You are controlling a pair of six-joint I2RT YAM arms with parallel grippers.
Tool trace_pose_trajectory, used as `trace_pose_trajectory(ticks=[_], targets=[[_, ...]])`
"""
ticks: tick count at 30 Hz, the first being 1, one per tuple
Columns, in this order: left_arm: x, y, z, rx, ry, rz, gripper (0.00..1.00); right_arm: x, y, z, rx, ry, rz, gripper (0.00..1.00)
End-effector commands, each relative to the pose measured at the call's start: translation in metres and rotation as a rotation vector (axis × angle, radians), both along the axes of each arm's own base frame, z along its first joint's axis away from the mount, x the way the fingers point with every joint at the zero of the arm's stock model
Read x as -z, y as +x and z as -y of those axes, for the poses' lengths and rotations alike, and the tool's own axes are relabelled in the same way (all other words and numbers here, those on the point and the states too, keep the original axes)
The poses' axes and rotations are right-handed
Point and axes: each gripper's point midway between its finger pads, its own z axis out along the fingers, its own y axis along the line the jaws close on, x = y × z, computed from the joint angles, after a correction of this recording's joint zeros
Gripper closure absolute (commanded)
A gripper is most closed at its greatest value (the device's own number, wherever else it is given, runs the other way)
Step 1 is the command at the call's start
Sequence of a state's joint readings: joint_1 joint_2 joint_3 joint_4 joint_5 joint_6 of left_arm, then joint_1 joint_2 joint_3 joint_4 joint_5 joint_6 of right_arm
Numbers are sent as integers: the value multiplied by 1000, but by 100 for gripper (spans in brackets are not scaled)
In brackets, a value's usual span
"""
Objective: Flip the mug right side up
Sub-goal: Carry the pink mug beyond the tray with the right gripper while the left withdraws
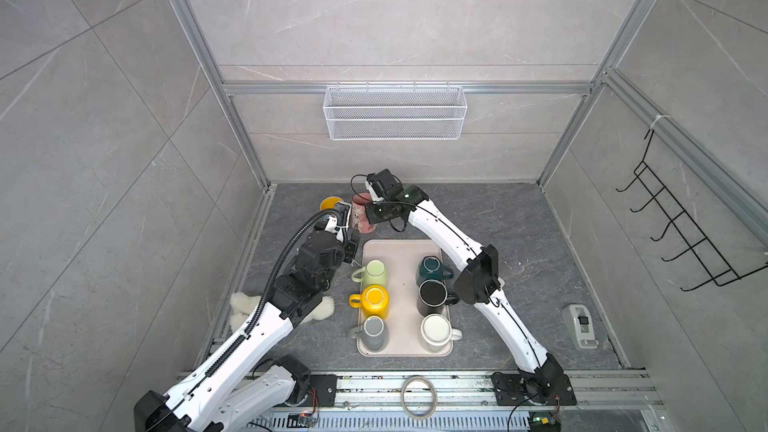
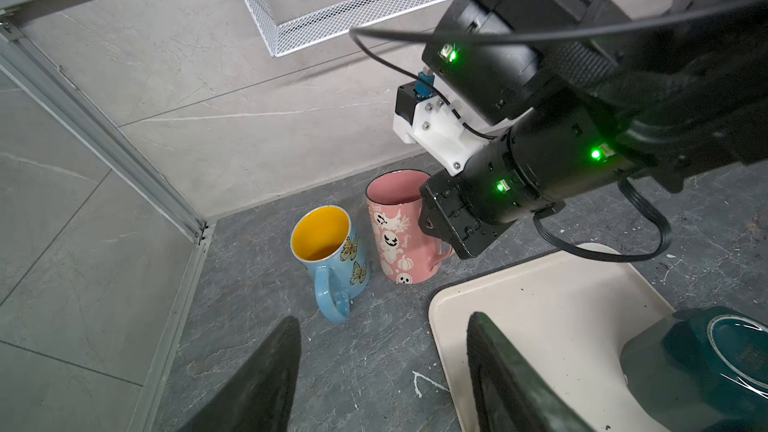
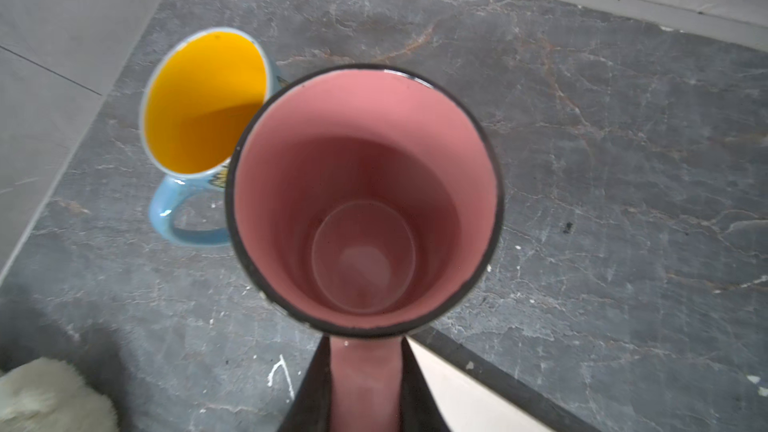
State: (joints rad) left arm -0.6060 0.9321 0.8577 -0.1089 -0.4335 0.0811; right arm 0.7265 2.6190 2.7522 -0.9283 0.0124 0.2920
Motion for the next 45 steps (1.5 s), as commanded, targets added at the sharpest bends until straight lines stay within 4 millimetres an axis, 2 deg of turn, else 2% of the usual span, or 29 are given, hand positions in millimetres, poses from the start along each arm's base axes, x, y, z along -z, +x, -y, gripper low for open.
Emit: trace_pose_trajectory(ticks=[1,12,22,32,45], targets=[[-12,-4,-3,2,-54,28,34,-29,11,-9,12,40,104,100],[-9,-3,-4,-4,-63,24,34,-11,19,-13,52,7,137,100],[-5,-1,-5,-7,-54,26,34,-4,26,-21,83,9,181,100],[-2,1,-7,-8,-55,21,34,11,26,-28,82,-17,194,100],[0,2,-9,-14,-67,24,34,21,17,-34,64,-45,185,77]])
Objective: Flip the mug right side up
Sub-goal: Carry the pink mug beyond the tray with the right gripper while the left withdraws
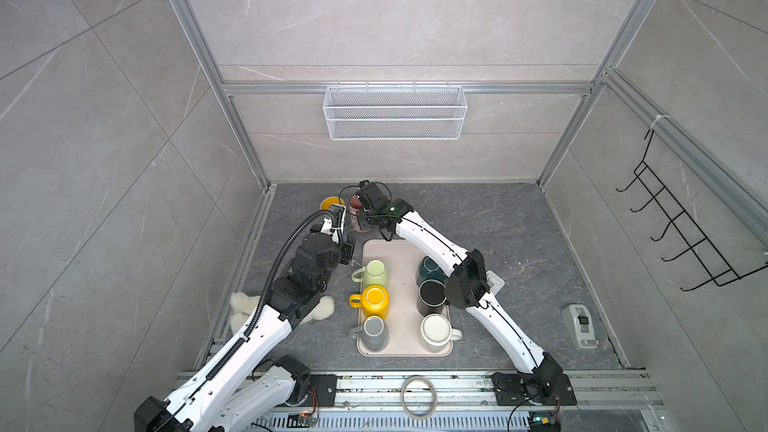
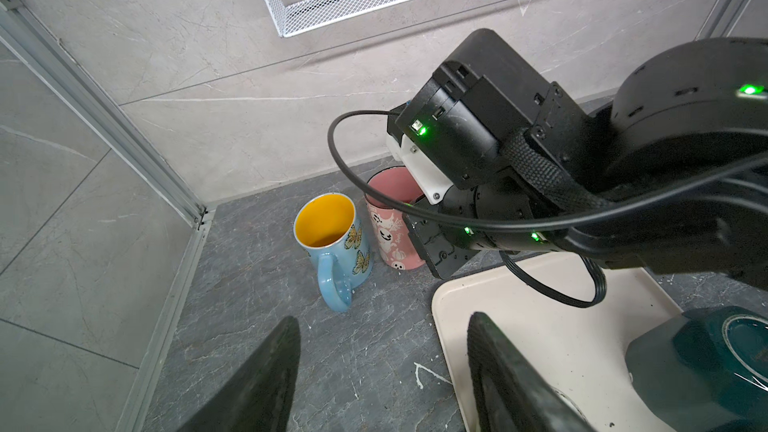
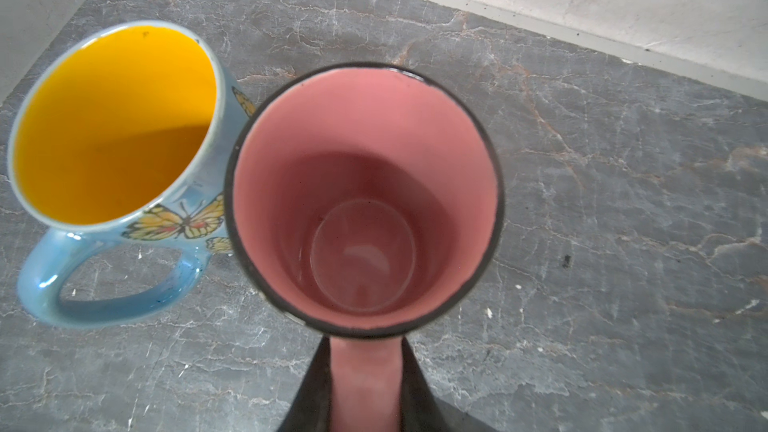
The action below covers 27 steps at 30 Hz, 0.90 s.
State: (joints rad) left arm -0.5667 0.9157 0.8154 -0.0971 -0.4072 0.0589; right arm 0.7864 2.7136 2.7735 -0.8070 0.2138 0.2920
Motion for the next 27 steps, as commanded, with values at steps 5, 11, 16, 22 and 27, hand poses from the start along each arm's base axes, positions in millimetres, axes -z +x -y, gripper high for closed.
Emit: trace_pose_trajectory(ticks=[5,11,16,22,27], targets=[[-10,1,0,0,-49,40,34,-7,-1,-16,-16,32,43,73],[-10,-1,-2,-3,-56,38,33,-7,-5,-18,-15,29,36,69],[-11,-4,-4,-6,-67,42,33,-7,-11,-18,-10,42,7,64],[-14,-8,-6,-6,-82,42,32,-18,-20,-23,-24,71,-10,54],[-15,-13,-7,0,-97,27,31,-43,-27,-22,-30,66,33,41]])
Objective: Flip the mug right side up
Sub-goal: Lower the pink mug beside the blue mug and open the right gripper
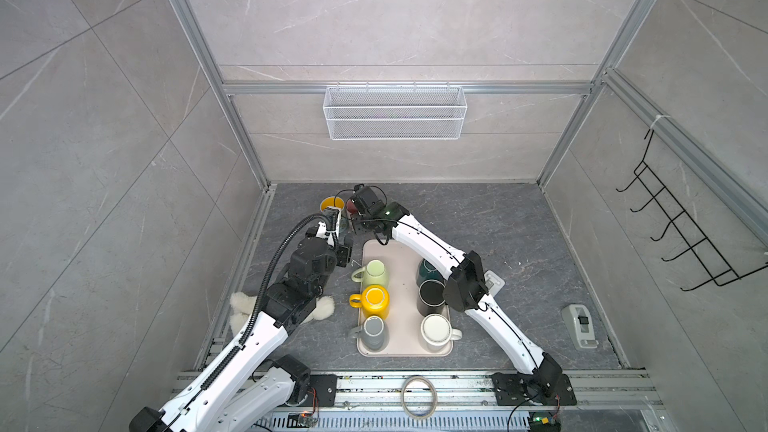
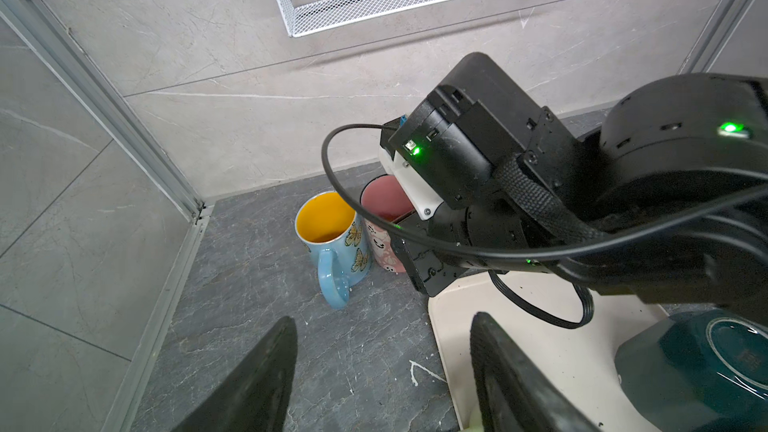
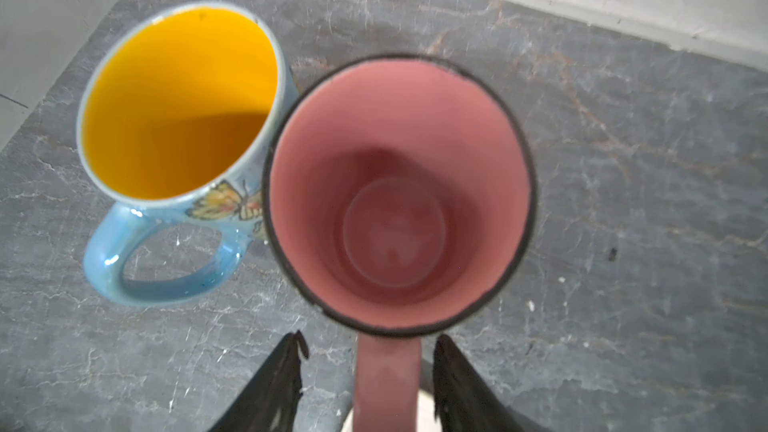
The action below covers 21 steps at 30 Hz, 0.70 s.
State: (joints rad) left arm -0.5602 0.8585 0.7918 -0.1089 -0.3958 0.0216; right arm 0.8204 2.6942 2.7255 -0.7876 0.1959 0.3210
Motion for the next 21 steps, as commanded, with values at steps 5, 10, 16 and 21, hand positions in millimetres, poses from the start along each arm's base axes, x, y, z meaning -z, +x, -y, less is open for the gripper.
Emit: trace_pose_trajectory(ticks=[5,10,16,21], targets=[[-13,-9,1,26,-78,14,29,-74,-18,14,27,26,69,36],[-14,-11,6,51,-110,10,29,-87,-34,37,46,9,86,34],[-14,-9,15,78,-137,-25,28,-136,-59,80,60,57,182,31],[-6,-1,23,87,-149,-63,28,-149,-87,127,117,136,117,32]])
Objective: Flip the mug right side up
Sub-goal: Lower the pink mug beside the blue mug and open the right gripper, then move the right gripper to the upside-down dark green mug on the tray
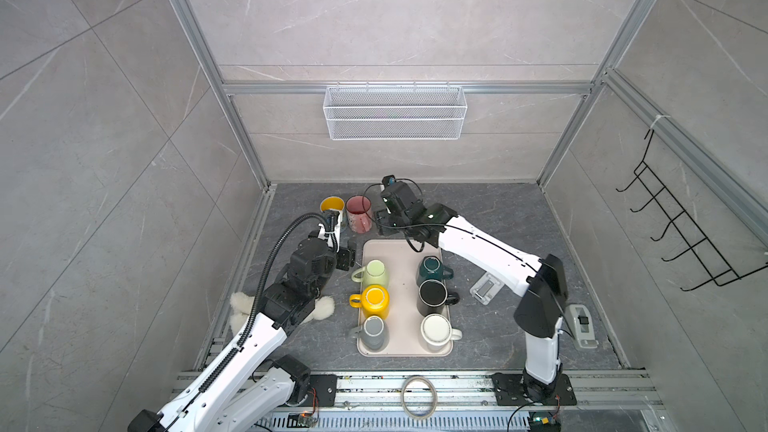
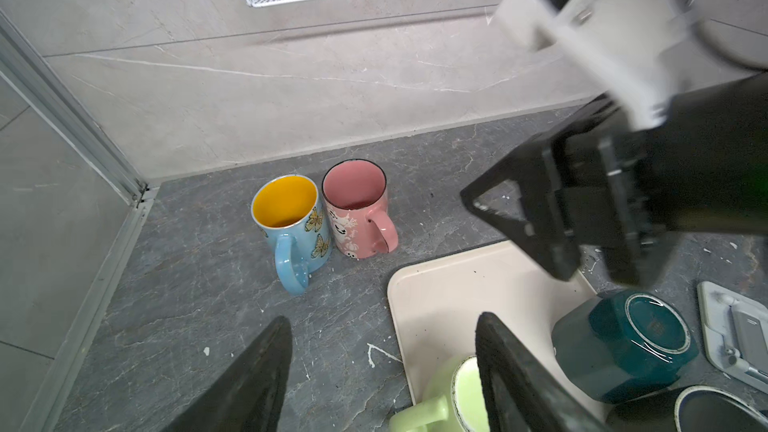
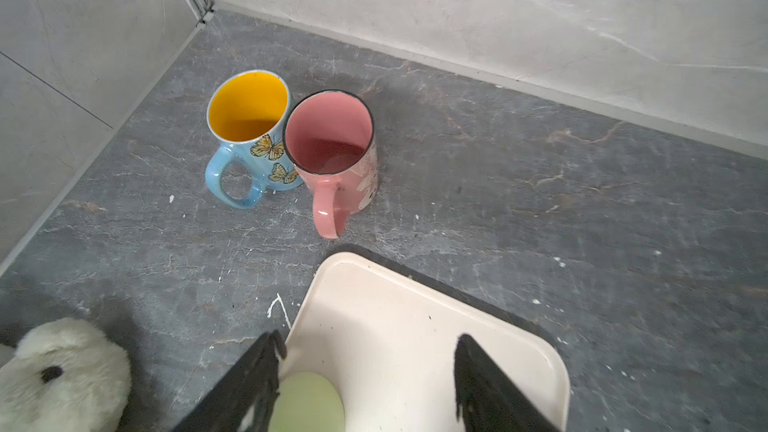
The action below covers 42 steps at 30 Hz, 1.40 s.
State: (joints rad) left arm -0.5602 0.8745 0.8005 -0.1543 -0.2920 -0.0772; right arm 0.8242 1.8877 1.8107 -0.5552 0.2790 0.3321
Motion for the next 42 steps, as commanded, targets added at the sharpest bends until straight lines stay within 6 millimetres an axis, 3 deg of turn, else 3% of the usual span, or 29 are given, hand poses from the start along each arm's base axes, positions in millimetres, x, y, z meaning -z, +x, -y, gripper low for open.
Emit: trace_pose_trajectory(ticks=[1,6,11,14,21,24,30,42], targets=[[-17,6,8,12,-64,12,28,-13,-12,33,60,123,-34,35],[-18,11,14,23,-79,12,28,-4,-39,95,190,390,-159,50],[-22,16,16,17,-88,35,28,-4,-76,118,265,601,-265,53],[-21,20,17,12,-96,31,28,12,-91,128,345,707,-338,53],[-15,25,27,32,-112,-2,28,74,-109,161,592,911,-491,56],[-14,25,26,30,-112,-5,29,91,-112,167,652,992,-521,63],[-14,23,23,18,-113,1,28,108,-108,167,711,1120,-555,64],[-12,20,16,-4,-104,5,28,130,-101,166,777,1244,-610,56]])
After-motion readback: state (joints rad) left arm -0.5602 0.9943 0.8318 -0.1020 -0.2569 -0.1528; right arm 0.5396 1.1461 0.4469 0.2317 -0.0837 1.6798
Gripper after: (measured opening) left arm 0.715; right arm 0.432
